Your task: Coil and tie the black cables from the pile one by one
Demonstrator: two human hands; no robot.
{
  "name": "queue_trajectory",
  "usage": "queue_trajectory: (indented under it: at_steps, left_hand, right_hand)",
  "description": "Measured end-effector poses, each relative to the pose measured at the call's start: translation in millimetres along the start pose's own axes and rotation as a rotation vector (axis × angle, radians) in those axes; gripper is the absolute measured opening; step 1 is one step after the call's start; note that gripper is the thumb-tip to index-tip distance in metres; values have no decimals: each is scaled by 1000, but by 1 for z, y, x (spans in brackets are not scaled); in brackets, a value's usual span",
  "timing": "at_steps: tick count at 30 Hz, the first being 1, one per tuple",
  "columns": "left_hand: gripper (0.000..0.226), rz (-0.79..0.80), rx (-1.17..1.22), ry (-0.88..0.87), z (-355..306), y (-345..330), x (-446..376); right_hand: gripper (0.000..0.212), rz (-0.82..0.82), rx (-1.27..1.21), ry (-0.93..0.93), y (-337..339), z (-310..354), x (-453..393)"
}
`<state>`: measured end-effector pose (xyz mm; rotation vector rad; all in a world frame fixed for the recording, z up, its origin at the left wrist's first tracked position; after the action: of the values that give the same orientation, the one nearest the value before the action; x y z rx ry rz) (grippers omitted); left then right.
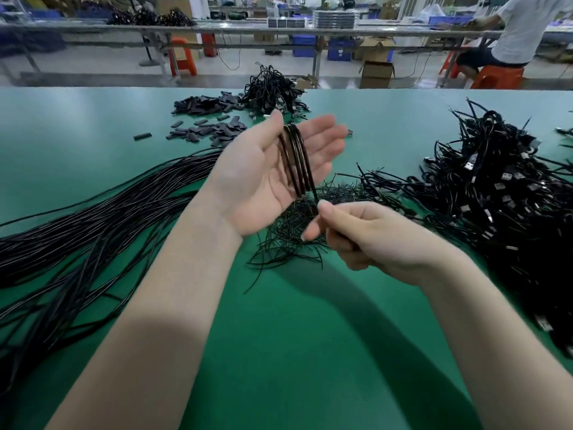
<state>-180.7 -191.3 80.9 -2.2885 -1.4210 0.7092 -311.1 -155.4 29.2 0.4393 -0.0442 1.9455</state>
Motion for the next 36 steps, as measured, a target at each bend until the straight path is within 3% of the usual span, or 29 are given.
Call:
queue_trajectory:
  at_steps: [4, 7, 11, 13, 16, 19, 22, 25, 27, 31, 36]
  left_hand:
    - [53, 4, -133, -4, 3, -6, 4]
    - [47, 32, -249, 0, 9, -8, 3]
    - [40, 72, -299, 39, 18, -13, 4]
    - [36, 91, -356, 38, 23, -15, 5]
    - [35, 56, -395, 8, 22, -13, 4]
    - [34, 13, -356, 5, 21, -12, 4]
    - [34, 11, -310, 40, 25, -15, 6]
    - [37, -18, -219, 89, 29, -20, 7]
    - [36, -57, -177, 68, 28, -20, 5]
    - [36, -117, -68, 2, 21, -19, 3]
    - [34, -88, 49, 50, 22, -25, 6]
  right_hand:
    - [53, -227, 54, -14, 7, -9, -6]
    - [45, -187, 152, 49, 8, -3, -3]
    - [41, -144, 49, 144, -2, 9, 3]
    - [41, -255, 172, 81, -3, 9, 4]
    - [64, -459, 459, -38, 8, 6, 5]
    - [62, -337, 147, 141, 4, 13, 6]
    - [40, -272, -74, 205, -5, 17, 4]
    - [38, -288, -63, 173, -2, 14, 0]
    - [27, -238, -84, 152, -1, 13, 1]
    - [25, -183, -79, 127, -3, 12, 1]
    - [21, -221, 124, 183, -7, 12, 0]
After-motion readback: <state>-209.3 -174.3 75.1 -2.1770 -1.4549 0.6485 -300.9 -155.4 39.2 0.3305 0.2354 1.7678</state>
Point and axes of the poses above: each hand's wrist, its own x-axis away from the middle knuckle, its own y-axis out of the back of the hand, z = x × y, the point moved 4 cm from there along -x, towards the middle knuckle, and after that the axes turned 15 degrees about -y, right-handed, at the moved point
